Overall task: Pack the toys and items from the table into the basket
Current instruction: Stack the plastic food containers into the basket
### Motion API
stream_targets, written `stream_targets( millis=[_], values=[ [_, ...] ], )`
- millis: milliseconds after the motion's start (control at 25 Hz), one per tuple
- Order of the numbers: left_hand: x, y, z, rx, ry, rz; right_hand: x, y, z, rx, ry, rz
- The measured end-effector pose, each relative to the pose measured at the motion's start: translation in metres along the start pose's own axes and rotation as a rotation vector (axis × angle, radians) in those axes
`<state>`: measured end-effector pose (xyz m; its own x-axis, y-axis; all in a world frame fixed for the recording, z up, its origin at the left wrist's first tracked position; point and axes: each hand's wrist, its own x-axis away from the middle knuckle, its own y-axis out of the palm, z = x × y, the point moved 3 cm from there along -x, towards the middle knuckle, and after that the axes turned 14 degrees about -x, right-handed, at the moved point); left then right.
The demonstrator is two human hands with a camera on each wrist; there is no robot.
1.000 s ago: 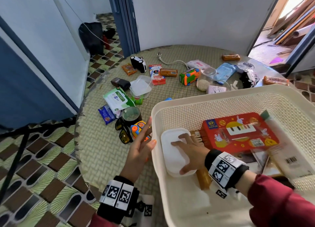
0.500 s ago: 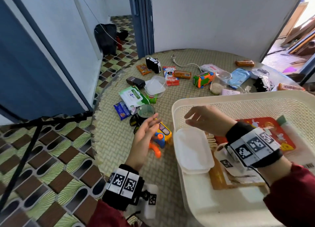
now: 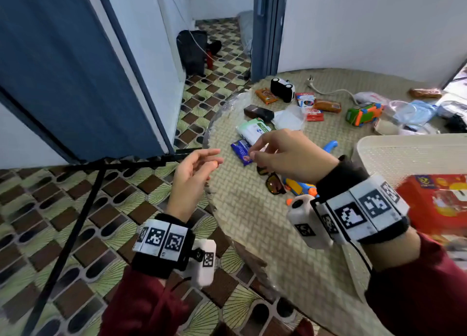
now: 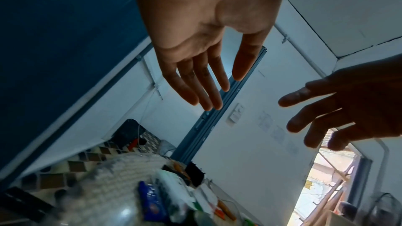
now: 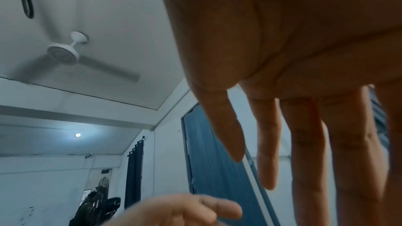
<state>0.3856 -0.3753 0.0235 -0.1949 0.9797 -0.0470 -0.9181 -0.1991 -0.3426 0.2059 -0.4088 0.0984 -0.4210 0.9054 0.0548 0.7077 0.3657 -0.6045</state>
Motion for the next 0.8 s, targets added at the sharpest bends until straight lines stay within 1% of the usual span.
stream_targets(
  millis=[160, 280, 360, 480, 600, 720, 800],
  values=[
    [0.009, -0.068, -0.054, -0.113, -0.064, -0.016, -0.029, 0.09, 0.01, -0.032, 0.067, -0.1],
    [0.015, -0.113, -0.1, -0.145, -0.167, -0.002, -0.043, 0.145, 0.024, -0.067, 0.108, -0.116],
    [0.02, -0.133, -0.123, -0.144, -0.242, 0.007, -0.05, 0.173, 0.039, -0.079, 0.156, -0.132],
    [0.022, -0.152, -0.155, -0.155, -0.331, -0.013, -0.06, 0.199, 0.064, -0.052, 0.221, -0.177],
    [0.01, -0.165, -0.181, -0.166, -0.388, -0.024, -0.078, 0.214, 0.082, -0.05, 0.288, -0.198],
    [-0.017, -0.171, -0.194, -0.173, -0.403, -0.061, -0.103, 0.221, 0.095, -0.109, 0.36, -0.185],
    [-0.044, -0.175, -0.203, -0.165, -0.418, -0.098, -0.127, 0.225, 0.103, -0.14, 0.401, -0.163]
  ],
)
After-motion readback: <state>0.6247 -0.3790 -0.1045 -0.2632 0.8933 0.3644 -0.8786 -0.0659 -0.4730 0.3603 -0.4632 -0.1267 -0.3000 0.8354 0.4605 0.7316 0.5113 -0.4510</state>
